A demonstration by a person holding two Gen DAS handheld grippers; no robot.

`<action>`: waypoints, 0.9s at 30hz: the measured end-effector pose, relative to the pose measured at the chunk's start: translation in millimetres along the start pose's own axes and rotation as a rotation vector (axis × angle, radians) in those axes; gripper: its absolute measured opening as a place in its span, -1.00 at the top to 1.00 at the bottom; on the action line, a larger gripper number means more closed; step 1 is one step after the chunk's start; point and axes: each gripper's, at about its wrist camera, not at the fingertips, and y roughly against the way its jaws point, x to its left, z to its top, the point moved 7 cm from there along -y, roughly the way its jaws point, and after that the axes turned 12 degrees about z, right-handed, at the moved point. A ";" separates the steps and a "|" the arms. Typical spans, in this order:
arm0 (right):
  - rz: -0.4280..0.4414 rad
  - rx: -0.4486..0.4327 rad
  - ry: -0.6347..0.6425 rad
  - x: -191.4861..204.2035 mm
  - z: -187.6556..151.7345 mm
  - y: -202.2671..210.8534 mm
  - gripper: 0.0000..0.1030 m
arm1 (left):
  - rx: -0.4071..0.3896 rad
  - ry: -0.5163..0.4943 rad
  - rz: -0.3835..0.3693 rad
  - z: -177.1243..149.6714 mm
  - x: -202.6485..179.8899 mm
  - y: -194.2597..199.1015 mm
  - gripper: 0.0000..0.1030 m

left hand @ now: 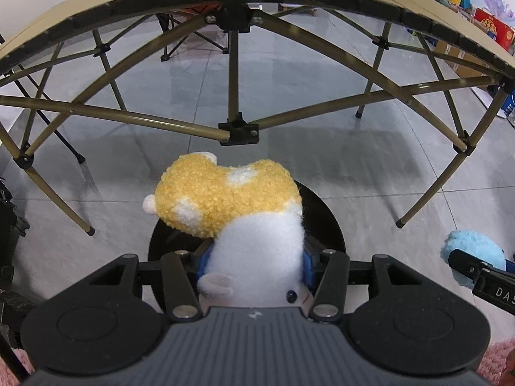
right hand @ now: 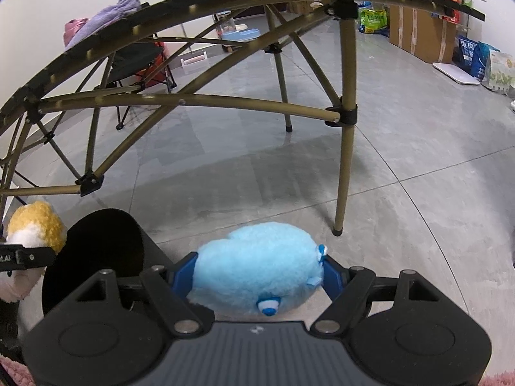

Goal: Collect trash
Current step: 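Carry both plush toys down from the table to the black bin, then open the left tool over the bin to drop the hamster plush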

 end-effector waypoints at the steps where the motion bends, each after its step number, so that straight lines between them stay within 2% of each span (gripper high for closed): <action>1: -0.001 0.000 -0.003 -1.5 -0.1 -0.1 -0.48 | 0.007 0.002 -0.007 0.4 -1.2 -1.3 -0.01; 15: -0.006 0.003 -0.023 -10.5 0.3 -2.0 -0.48 | 0.042 0.010 -0.015 3.9 -11.4 -8.8 -0.06; 17: -0.007 0.004 -0.026 -12.0 0.1 -2.0 -0.48 | 0.037 0.016 -0.004 4.8 -10.0 -7.4 -0.34; 19: -0.007 0.005 -0.029 -12.9 0.0 -2.2 -0.48 | 0.032 0.034 0.009 6.4 -6.8 -5.8 -0.93; 20: -0.008 0.006 -0.031 -13.3 -0.1 -2.6 -0.49 | 0.032 0.045 0.018 7.1 -4.6 -5.2 -1.00; 27: -0.005 0.012 -0.032 -12.4 -0.1 -3.6 -0.49 | 0.074 0.079 0.043 5.0 5.4 -11.2 -1.00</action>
